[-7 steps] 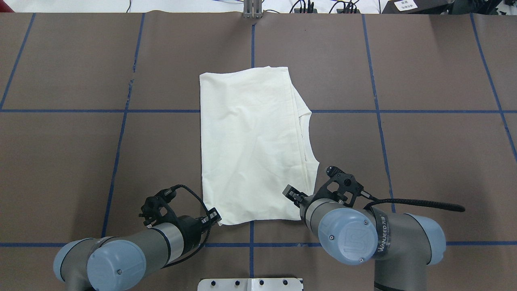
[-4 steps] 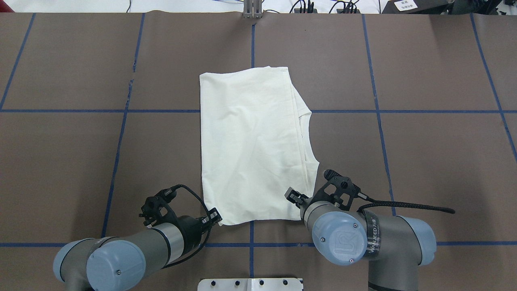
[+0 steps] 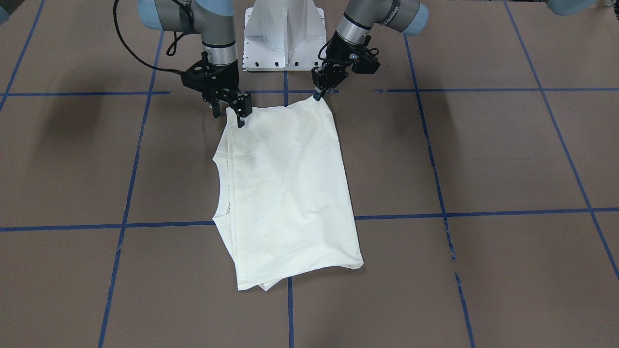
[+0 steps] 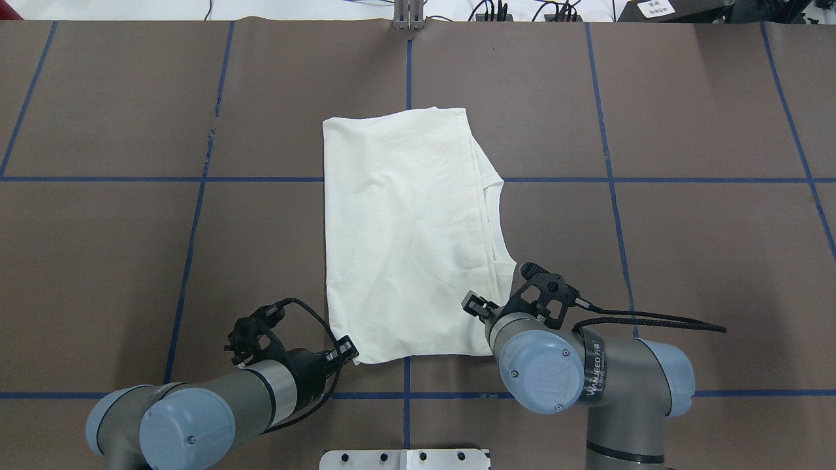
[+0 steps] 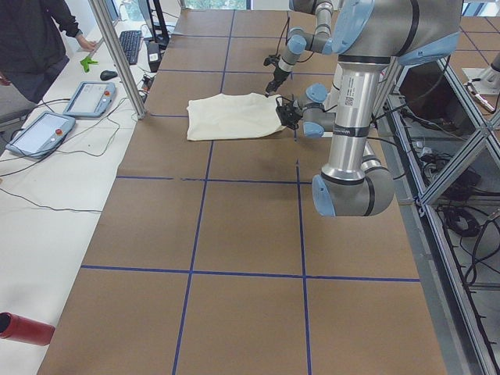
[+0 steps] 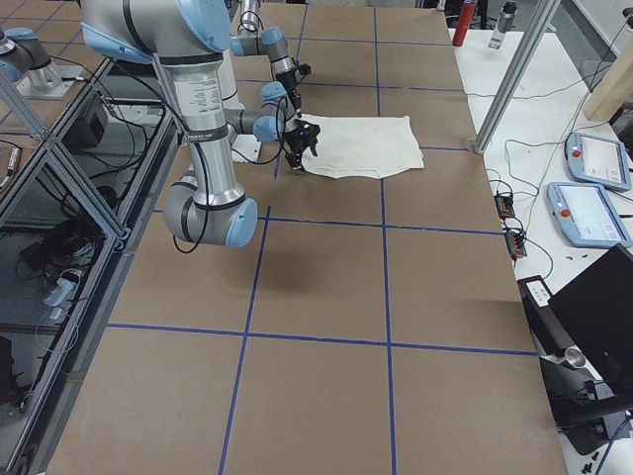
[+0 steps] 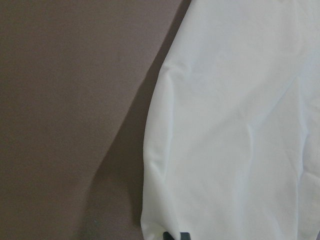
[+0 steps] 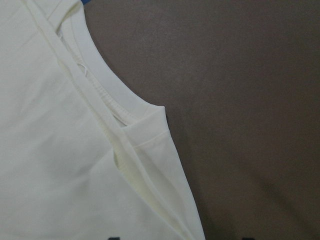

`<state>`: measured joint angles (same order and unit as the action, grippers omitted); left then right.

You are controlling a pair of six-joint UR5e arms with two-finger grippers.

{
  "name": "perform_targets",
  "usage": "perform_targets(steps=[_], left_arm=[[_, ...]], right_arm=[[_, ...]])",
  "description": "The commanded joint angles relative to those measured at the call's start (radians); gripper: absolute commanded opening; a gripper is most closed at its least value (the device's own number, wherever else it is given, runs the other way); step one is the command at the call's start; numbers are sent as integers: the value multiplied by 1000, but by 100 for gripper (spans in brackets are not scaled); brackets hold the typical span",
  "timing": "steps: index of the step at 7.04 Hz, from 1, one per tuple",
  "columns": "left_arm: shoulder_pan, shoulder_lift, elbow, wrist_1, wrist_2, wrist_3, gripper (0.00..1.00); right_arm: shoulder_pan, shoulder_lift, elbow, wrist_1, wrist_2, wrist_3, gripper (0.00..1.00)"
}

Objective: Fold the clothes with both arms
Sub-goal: 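Grasp the near corners of the folded shirt with both grippers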

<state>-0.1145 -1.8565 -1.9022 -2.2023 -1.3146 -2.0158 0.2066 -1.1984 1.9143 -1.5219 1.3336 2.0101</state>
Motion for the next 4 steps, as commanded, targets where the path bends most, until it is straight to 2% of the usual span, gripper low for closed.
perform_targets(steps=[1,3,4], left_arm=[[1,-1,-1,-1,0,0,0],[1,-3,-1,-1,0,0,0],[3,-3,-1,-1,-2,2,0]], right_arm=[[-1,8,-27,0,-17,-1,82],[-3,13,-35,2,-21,-1,74],[-7,13,-44,2,-21,-1,74]])
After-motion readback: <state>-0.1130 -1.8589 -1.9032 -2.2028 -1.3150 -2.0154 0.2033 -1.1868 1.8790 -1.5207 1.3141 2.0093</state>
